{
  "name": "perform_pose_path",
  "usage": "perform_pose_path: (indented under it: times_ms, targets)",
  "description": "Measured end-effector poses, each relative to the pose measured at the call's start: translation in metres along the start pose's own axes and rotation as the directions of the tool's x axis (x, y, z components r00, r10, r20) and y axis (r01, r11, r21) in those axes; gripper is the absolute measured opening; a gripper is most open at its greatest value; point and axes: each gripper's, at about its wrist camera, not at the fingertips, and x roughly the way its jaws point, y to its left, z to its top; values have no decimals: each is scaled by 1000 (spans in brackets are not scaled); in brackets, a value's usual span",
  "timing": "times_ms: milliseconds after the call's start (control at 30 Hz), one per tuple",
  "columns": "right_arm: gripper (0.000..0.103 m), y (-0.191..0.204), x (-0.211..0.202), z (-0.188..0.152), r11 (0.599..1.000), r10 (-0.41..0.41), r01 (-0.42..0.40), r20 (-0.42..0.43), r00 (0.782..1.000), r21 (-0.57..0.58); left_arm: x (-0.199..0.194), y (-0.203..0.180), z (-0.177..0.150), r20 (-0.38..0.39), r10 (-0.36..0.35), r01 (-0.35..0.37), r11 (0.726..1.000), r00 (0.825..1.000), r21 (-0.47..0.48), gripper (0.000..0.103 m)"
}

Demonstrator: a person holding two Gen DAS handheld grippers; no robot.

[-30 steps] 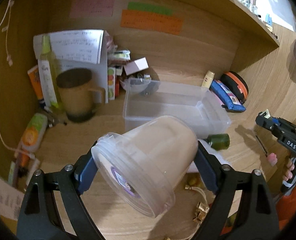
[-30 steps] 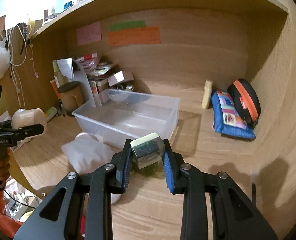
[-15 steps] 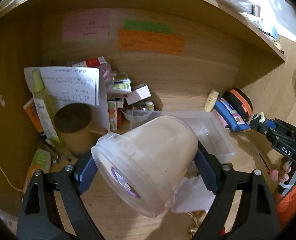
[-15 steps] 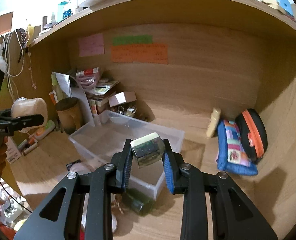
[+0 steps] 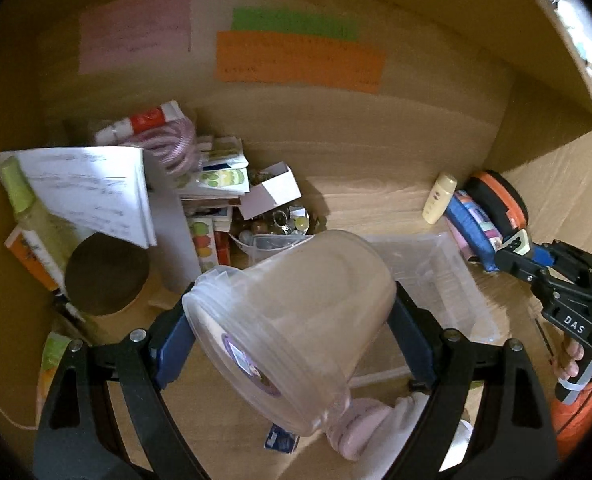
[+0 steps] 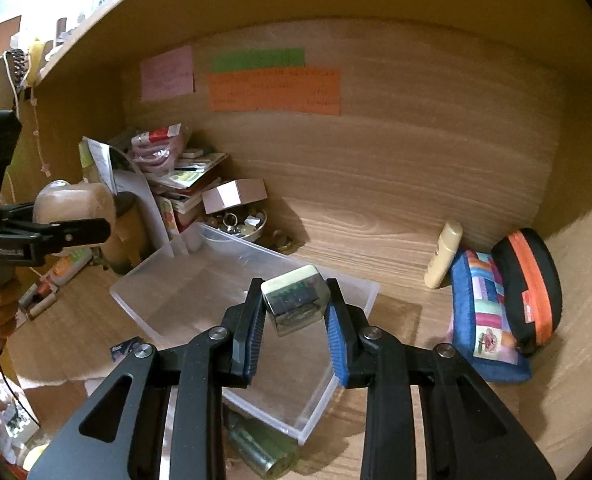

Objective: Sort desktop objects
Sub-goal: 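Carry the tape roll and square gadget with both tools over the clear plastic bin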

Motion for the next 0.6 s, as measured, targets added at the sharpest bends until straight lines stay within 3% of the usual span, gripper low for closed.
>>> perform_pose_path:
  times_ms: [600]
  targets:
    - [26,2,80,5,998,41,-50,-181,983,-44,91,-18,11,-184,11,4,997,983,81,88]
